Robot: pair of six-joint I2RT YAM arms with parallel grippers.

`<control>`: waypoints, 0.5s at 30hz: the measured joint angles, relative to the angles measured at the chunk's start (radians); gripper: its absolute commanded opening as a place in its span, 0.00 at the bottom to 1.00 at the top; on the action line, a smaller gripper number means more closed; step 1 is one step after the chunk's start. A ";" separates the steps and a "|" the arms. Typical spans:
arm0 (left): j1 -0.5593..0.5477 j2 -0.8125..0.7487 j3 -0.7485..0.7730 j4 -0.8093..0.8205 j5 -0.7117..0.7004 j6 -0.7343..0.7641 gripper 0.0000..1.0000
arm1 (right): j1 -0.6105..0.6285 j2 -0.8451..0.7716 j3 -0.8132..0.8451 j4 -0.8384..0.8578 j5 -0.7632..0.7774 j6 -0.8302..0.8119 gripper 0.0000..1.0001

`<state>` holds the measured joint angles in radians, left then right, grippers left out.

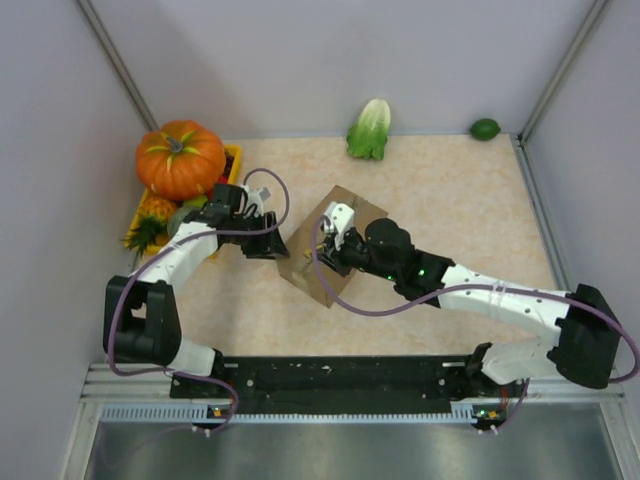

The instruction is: Unpack the express box

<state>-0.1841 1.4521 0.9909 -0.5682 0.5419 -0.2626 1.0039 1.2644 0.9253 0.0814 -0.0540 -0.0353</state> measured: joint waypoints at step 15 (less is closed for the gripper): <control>0.007 0.034 0.033 -0.018 0.014 0.011 0.29 | 0.057 0.123 -0.075 0.280 0.007 -0.104 0.00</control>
<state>-0.1772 1.4864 1.0241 -0.5861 0.5564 -0.2516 1.0607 1.3876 0.8505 0.3611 -0.0467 -0.1390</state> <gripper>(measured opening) 0.350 0.092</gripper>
